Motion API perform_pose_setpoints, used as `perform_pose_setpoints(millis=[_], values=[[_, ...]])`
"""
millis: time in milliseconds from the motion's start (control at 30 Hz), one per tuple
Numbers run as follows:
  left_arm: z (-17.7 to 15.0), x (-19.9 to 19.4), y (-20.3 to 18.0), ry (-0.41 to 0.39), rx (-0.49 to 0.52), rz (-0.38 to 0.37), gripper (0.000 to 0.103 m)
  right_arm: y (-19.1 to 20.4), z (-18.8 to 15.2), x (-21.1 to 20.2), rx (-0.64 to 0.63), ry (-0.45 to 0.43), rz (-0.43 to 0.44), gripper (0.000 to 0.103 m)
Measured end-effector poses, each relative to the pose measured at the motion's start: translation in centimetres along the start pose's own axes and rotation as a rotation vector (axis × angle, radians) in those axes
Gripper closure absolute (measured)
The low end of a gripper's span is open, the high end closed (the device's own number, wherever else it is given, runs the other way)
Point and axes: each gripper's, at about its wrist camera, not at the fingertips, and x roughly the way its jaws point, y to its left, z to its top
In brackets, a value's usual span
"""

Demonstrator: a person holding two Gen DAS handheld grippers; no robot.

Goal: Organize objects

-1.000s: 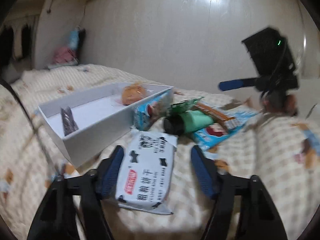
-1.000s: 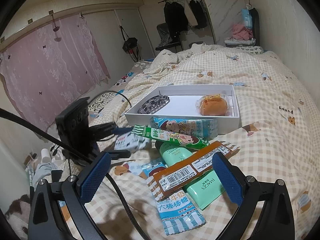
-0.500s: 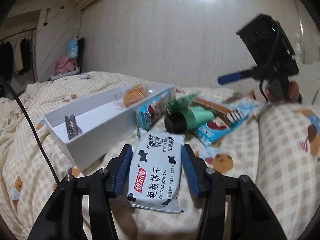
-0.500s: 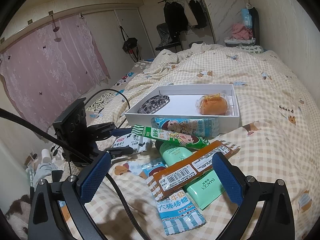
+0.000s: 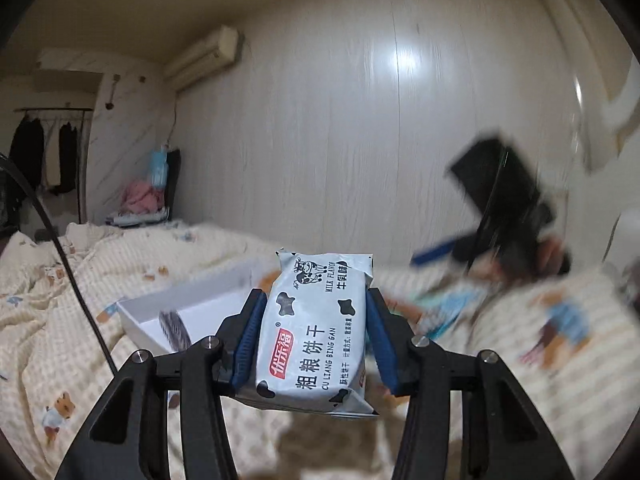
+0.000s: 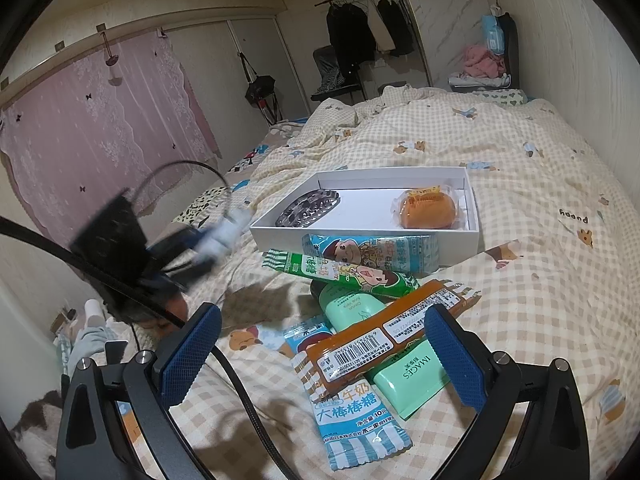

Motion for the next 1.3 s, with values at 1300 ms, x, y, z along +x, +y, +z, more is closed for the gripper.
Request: perform_pose_setpoints(millis=[1300], values=[[2.7, -0.5, -0.9, -0.018, -0.209, -0.045, 0.049, -2.3, 2.7, -0.4, 0.265, 0.205, -0.23, 0.001]])
